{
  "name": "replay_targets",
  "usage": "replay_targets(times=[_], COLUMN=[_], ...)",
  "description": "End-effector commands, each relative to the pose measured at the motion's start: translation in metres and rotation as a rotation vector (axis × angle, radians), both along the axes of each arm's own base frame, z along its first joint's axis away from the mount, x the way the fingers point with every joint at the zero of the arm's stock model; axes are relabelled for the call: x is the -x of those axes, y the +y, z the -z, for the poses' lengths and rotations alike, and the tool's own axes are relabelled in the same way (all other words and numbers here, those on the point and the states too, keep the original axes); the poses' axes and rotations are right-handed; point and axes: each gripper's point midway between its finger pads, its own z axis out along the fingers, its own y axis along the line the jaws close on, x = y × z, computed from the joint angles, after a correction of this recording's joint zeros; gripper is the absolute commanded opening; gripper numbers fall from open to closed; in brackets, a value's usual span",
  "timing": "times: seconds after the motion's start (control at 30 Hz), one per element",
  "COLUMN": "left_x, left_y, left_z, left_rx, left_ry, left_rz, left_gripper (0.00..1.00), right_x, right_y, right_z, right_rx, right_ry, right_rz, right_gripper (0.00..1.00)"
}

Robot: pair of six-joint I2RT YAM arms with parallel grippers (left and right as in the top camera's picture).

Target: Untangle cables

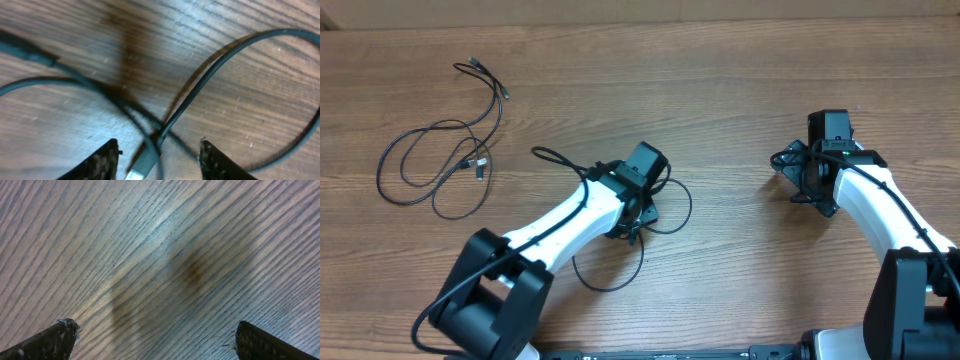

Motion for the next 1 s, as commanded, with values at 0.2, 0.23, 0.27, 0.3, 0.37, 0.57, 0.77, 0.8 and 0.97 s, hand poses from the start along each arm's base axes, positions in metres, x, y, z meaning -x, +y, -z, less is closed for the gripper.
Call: replay_targets(times=[0.2, 0.23, 0.27, 0.3, 0.37, 0.57, 0.77, 0.8, 0.97], left_x=[0.008, 0.007, 0.007, 0.007, 0.007, 0.001, -0.008, -0.010, -0.023], left_y=[0.003, 0.004, 0.002, 0.002, 0.001, -0.005, -0.003, -0.002, -0.009], left_z=[0.046, 0.046, 0.045, 0.045, 0.045, 0.042, 0.005, -0.004, -0.046], left_rx=[-0.089, -0.088, -0.081, -0.079, -0.077, -0.076, -0.104, -0.110, -0.066], left_ry=[0.060, 0.061, 0.063, 0.062, 0.063, 0.038, -0.004, -0.029, -0.166], left_rz=[0.015, 0.012, 0.013, 0.014, 0.014, 0.181, 0.219, 0.217, 0.275], left_gripper=[0.52, 0.46, 0.37, 0.29, 0.17, 0.04, 0.04, 0.04, 0.04], right_x=[-0.002, -0.002, -0.002, -0.002, -0.002, -0.002, -0.002, -0.002, -0.002], right_y=[-0.001, -0.001, -0.001, -0.001, -0.001, -0.001, -0.001, -0.001, -0.001], right_z=[-0.006, -0.006, -0.006, -0.006, -0.006, -0.006, -0.006, -0.006, -0.006], right_rx=[0.003, 0.003, 0.003, 0.003, 0.003, 0.003, 0.003, 0.003, 0.003], right_ry=[-0.020, -0.020, -0.020, -0.020, -0.020, -0.020, -0.020, -0.020, -0.020], right_rz=[-0.004, -0.004, -0.004, -0.004, -0.004, -0.004, -0.004, -0.004, -0.004], right_gripper=[1.00, 1.00, 1.00, 1.00, 1.00, 1.00, 1.00, 1.00, 1.00])
